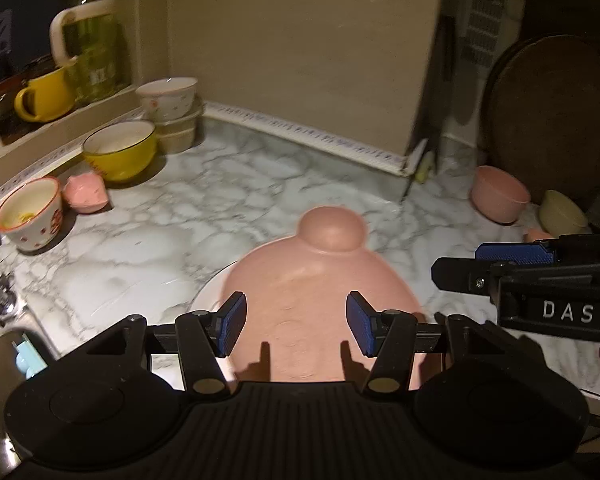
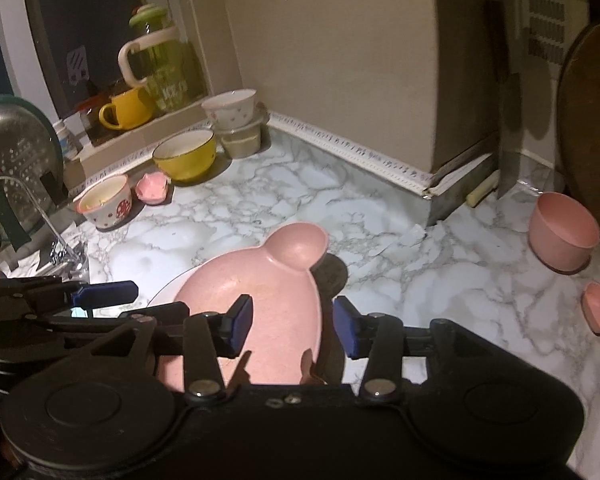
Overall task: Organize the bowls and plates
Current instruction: 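Lower the pig-shaped plate onto the white plates and open both tools, then move both tools toward the pink bowl beside the wooden cutting board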
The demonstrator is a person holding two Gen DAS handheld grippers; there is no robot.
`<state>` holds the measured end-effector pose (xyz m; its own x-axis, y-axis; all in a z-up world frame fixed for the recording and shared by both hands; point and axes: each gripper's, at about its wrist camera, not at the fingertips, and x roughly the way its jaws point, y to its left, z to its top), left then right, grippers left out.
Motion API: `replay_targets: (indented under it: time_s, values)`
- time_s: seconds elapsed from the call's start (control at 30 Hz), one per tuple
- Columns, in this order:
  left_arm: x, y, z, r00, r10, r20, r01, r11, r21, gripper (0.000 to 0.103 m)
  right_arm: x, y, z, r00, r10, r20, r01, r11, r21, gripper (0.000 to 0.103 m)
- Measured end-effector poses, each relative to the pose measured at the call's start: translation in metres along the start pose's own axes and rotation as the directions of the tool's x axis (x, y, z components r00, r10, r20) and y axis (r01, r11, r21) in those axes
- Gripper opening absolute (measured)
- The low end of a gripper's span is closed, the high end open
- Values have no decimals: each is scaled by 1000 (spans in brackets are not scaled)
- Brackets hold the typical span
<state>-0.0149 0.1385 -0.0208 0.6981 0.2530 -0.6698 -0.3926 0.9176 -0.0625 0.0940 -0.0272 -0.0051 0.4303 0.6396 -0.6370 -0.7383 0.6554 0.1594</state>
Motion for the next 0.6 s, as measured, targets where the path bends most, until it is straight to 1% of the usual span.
replay_targets:
  time_s: [0.03,0.17,0.33,0.4,0.43,0.57,0.6]
  values:
    - [-1,-2,1,1000,-10,4,10,1000,6,55,-4,-1,-1,1000,-5,9,5,1000,3,50]
    - [-7,-17,4,999,-38,32,37,999,39,64,-23,-8,-6,998,-27,49,26,999,22,60]
    - [-10,-35,9,996,-71,45,68,995,68,65,-44,-21,-10,994,-52,98,47,997,55,67]
    - [-9,-43,11,995,-82,48,78,994,80,68,-51,-28,-11,991,-69,117,61,996,68,76]
    - [-8,-47,13,995,-87,49,82,993,84,71,-55,-33,-12,989,-77,125,68,995,73,78]
    - [-3,-65,21,993,-109,55,103,990,100,74,-64,-53,-14,985,-106,139,93,991,91,89]
    - [-1,-71,23,992,-113,56,107,989,103,75,-66,-58,-14,983,-115,144,102,990,96,92]
